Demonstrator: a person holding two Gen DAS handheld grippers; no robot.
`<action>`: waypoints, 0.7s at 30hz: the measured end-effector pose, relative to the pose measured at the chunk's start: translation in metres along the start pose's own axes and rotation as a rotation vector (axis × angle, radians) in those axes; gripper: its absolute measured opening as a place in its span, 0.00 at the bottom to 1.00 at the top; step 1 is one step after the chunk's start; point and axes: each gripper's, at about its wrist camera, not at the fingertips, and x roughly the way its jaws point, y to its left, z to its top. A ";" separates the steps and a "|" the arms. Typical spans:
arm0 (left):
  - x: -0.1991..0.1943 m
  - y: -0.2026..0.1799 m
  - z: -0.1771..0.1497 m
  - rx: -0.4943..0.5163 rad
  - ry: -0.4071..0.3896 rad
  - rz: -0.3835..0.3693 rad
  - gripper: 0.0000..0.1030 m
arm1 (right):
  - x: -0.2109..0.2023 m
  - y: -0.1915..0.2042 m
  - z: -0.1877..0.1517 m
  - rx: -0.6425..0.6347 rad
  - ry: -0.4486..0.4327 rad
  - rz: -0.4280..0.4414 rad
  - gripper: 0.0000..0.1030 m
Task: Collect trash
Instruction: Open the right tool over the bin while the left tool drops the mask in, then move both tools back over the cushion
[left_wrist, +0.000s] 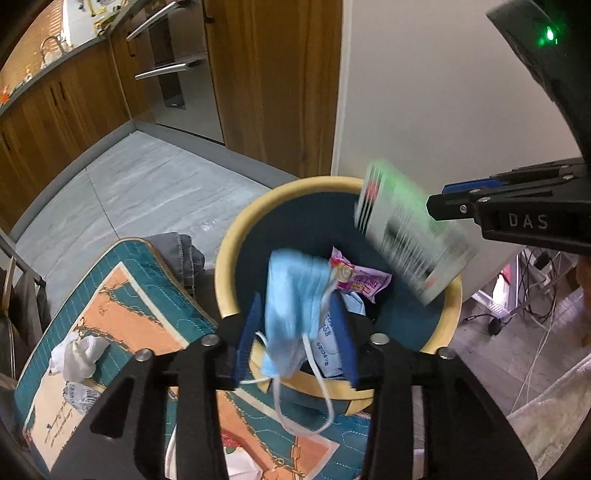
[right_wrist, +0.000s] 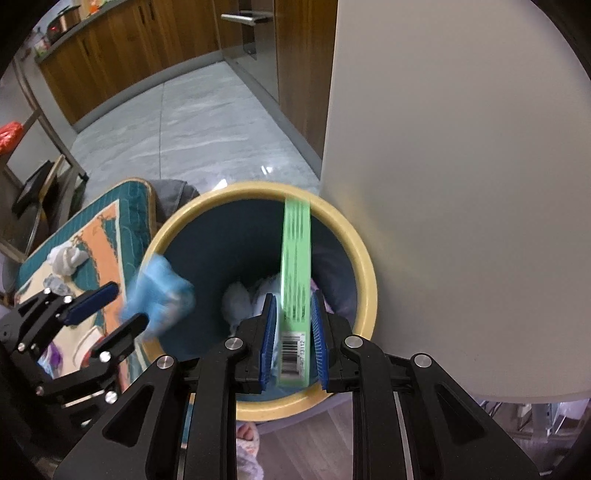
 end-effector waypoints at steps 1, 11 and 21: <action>-0.005 0.003 -0.001 -0.008 -0.010 0.011 0.48 | -0.001 0.001 0.000 0.001 -0.003 -0.002 0.24; -0.047 0.033 -0.013 -0.058 -0.060 0.065 0.63 | -0.020 0.009 0.004 0.003 -0.050 0.008 0.45; -0.096 0.071 -0.041 -0.127 -0.109 0.172 0.93 | -0.047 0.054 0.010 -0.024 -0.140 0.058 0.92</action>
